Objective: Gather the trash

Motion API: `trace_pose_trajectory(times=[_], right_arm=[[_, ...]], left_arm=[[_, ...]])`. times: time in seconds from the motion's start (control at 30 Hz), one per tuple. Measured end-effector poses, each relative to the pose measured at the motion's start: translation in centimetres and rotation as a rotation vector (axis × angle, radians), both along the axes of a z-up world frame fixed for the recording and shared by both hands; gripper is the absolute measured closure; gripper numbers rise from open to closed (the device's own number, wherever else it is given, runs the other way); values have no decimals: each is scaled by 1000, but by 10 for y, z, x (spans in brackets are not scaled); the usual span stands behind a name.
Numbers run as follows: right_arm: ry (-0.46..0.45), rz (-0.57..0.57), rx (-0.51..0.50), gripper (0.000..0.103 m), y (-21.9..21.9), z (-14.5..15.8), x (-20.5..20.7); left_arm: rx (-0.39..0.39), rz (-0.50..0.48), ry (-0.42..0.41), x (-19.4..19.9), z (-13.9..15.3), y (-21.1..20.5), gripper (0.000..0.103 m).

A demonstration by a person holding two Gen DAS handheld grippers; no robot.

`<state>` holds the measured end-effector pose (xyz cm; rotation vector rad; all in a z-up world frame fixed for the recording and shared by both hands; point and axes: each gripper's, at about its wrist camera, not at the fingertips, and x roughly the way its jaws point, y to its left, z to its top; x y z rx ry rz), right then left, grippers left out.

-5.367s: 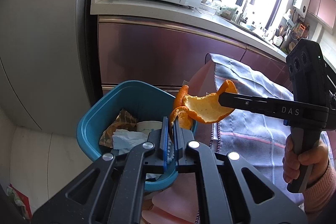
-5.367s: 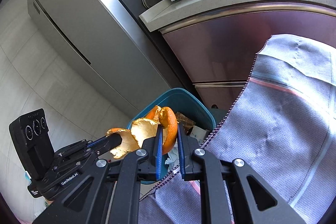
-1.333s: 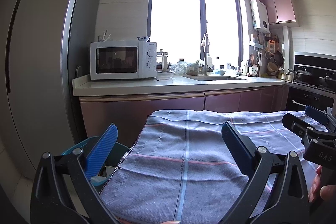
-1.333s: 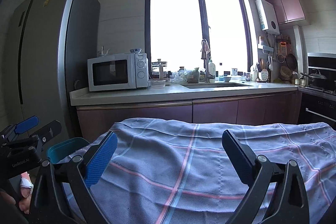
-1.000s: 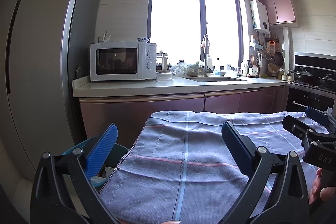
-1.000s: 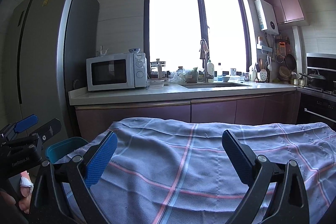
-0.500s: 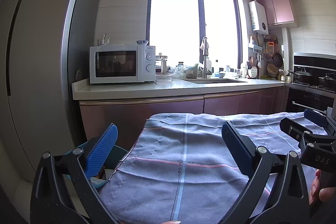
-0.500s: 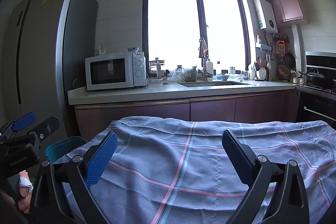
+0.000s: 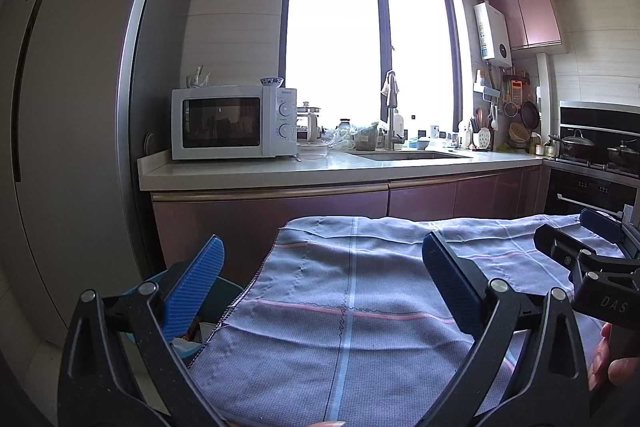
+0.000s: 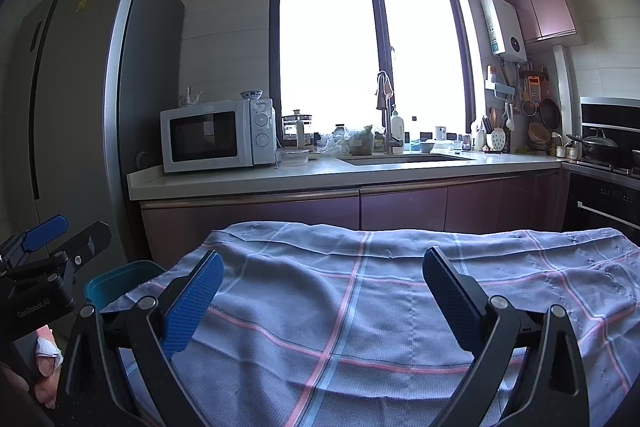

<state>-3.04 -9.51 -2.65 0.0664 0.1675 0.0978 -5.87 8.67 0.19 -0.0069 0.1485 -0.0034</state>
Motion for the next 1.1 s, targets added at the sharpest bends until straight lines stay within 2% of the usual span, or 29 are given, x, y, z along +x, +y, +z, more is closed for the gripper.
trace_pose_trajectory(times=[1.1], right_arm=[[3, -10, 10, 7, -1, -2, 0]], left_arm=[[6, -1, -7, 0, 0, -2, 6]])
